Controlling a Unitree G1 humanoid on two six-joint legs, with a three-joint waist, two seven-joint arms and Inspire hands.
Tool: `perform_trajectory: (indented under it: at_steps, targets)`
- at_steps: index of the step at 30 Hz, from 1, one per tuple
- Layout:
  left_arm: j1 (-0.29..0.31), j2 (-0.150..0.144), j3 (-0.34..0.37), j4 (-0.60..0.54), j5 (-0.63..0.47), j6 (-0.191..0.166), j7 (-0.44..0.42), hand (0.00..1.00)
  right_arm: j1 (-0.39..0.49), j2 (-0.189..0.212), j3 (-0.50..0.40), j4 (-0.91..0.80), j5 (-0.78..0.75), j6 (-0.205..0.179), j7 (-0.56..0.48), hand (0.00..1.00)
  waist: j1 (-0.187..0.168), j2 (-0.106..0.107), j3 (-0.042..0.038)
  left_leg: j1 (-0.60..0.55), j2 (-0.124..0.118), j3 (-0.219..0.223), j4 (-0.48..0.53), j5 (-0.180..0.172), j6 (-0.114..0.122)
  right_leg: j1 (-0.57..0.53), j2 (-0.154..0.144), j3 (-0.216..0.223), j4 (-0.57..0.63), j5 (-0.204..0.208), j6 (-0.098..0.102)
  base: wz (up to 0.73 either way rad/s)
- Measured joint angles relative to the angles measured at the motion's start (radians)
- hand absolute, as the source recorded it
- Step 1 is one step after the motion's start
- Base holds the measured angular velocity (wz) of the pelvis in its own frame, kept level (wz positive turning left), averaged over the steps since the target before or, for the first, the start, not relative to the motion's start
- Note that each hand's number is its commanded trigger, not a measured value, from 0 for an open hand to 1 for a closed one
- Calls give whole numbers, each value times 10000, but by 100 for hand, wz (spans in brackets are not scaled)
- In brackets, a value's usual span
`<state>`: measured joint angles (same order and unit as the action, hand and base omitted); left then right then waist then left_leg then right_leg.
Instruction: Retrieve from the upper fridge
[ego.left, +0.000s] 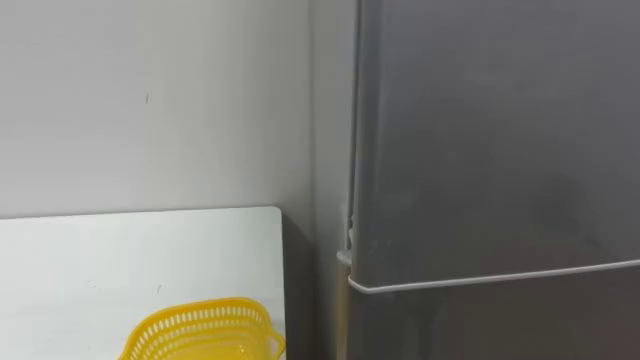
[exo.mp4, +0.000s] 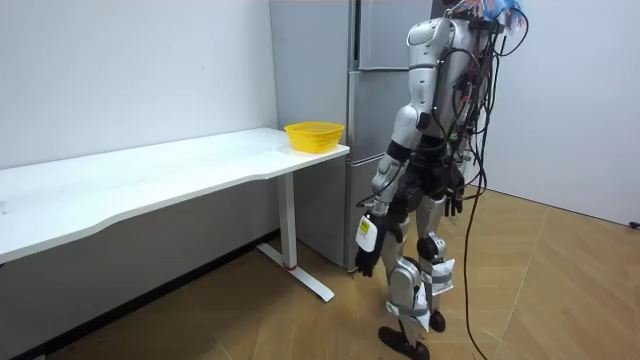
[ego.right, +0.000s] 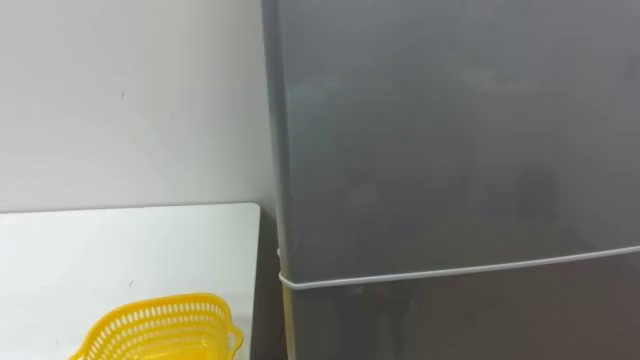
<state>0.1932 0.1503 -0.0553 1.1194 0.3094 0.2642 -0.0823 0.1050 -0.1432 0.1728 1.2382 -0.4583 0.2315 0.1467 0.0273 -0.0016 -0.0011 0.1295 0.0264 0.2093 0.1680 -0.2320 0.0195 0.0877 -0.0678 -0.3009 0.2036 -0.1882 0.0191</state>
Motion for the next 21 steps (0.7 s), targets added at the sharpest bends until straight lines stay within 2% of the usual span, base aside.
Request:
perform_trajectory:
  at_steps: [8, 17, 21]
  targets:
    - [-50, -1, 37, -16, 114, -75, -174, 0, 25, 8, -206, -13, 25, -203, -17, 0, -17, -24, 20, 31, -5, -58, -6, -8, -2, 15, 2, -3, 10, -47, 4, 0]
    - [-39, -15, 145, -98, 328, -54, -159, 0, 25, 8, -562, -1, 175, -212, -38, 0, -67, -44, 23, 30, -16, -63, -26, -12, -5, 1, 4, 2, -5, -74, 20, 0]
    - [-37, -42, 146, -102, 363, -55, 115, 0, 98, 7, -553, 27, 965, -196, 27, 0, -74, -52, 49, 166, -17, -90, -32, -13, -7, 179, 11, 6, -45, -76, 23, 0]
